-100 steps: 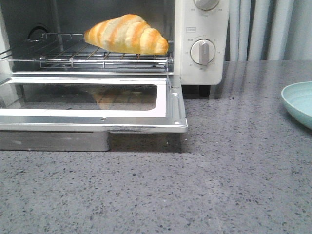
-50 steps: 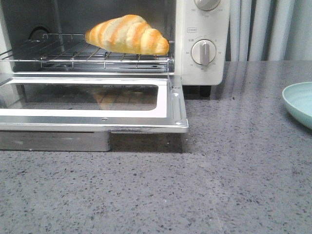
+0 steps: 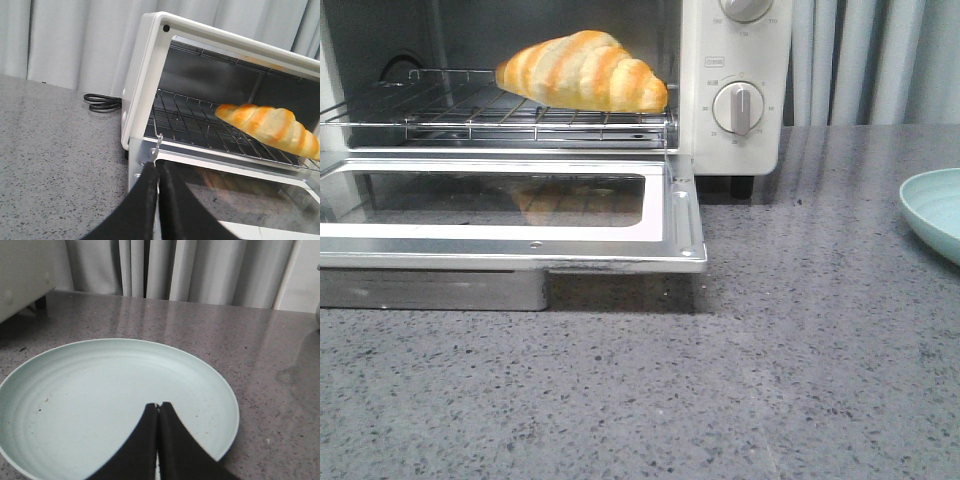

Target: Put bread in oven

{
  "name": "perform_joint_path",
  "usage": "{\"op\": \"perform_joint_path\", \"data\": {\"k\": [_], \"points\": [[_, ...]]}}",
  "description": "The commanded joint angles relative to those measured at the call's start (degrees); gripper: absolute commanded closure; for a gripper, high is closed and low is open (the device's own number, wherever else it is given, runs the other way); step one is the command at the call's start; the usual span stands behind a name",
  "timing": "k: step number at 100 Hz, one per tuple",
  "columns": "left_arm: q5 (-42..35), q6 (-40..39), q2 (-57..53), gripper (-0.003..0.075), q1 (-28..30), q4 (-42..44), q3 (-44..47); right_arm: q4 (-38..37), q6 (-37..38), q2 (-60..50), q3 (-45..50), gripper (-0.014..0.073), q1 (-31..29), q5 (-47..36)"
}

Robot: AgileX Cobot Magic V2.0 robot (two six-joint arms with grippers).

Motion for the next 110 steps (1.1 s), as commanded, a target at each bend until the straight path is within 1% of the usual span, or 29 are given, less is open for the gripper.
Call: {"op": "perform_joint_path", "data": {"k": [1, 21, 32, 110], "points": [[1.3, -0.46, 0.68, 0.0741, 0.23, -1.51, -1.53, -1.55, 1.48, -1.27, 0.69, 0.0664, -0.2, -3.85], [1.3, -0.46, 0.68, 0.0741, 0.23, -1.51, -1.53, -0.68, 1.48, -1.27, 0.69, 0.0664, -0.2, 3.52], [1.3, -0.46, 0.68, 0.0741, 0.23, -1.51, -1.53, -0.68, 1.48, -1.27, 0.69, 0.0664, -0.2, 6.11], [1.59, -0.46, 0.68, 0.0741, 0.23, -1.51, -1.53, -0.68, 1.48, -1.27, 0.69, 0.0664, -0.2, 6.23]]}}
